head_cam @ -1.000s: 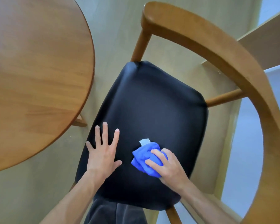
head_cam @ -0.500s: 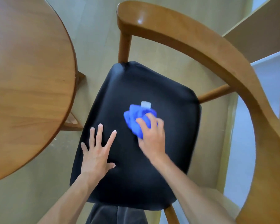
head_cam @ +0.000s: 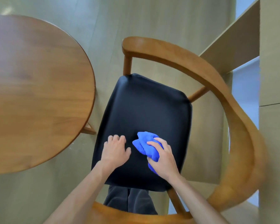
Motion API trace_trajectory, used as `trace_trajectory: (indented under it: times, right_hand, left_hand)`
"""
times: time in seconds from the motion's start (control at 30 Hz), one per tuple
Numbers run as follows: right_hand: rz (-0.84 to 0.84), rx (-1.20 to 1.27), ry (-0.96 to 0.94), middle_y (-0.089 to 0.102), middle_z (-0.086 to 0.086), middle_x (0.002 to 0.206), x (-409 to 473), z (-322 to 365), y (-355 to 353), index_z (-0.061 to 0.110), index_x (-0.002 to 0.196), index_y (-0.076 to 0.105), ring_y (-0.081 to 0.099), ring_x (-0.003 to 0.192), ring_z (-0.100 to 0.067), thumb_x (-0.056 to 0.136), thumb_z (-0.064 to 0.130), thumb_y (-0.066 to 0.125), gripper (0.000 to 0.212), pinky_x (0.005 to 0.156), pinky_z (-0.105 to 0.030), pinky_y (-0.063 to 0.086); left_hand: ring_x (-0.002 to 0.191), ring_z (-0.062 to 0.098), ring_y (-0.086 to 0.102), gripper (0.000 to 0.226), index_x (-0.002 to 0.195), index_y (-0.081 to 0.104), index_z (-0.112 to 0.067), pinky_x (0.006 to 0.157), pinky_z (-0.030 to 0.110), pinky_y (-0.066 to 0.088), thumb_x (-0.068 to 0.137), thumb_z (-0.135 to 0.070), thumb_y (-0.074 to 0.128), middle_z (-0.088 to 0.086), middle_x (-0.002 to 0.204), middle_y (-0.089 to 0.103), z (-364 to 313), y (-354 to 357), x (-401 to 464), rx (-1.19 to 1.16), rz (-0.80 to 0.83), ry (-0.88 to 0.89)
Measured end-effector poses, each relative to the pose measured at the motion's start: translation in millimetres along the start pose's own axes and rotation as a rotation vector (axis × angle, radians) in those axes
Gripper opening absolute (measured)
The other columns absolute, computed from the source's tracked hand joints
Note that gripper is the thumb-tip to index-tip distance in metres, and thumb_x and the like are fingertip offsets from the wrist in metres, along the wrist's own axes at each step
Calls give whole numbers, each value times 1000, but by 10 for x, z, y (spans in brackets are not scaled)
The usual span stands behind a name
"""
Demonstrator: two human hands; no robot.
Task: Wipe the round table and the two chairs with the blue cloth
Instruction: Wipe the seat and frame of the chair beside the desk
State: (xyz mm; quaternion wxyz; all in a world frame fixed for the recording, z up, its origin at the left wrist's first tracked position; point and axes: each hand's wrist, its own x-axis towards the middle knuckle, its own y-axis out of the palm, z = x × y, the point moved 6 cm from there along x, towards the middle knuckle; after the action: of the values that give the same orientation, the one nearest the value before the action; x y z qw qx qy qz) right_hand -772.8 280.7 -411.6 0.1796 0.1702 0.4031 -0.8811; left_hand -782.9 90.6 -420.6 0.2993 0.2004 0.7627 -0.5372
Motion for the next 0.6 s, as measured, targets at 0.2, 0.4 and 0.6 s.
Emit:
trace_trajectory:
  times: [0.2, 0.4, 0.6]
  right_hand:
    - [-196, 156, -139, 33, 27, 136, -441, 992, -489, 36, 128, 52, 36, 127, 0, 76, 21, 74, 58, 101, -5, 26]
    - [-312, 216, -246, 33, 28, 139, -1099, 1775, -783, 40, 136, 33, 37, 127, -4, 71, 21, 76, 79, 103, -16, 36]
    - [-278, 118, -376, 22, 19, 151, -1581, 2326, -1122, 34, 146, 27, 26, 137, -5, 73, 33, 71, 85, 111, -38, 36]
  left_hand:
    - [87, 15, 61, 55, 77, 68, -15, 86, 32, 45, 98, -48, 30, -5, 79, 70, -170, -651, -695, -859, 3, -114]
    - [89, 17, 68, 30, 87, 70, -20, 75, 31, 53, 79, -48, 61, -2, 87, 73, -356, -1281, -1408, -1254, -45, -22]
    - [86, 14, 67, 8, 96, 63, -23, 79, 37, 57, 88, -23, 65, -5, 87, 70, -418, -1768, -2171, -1243, -287, 150]
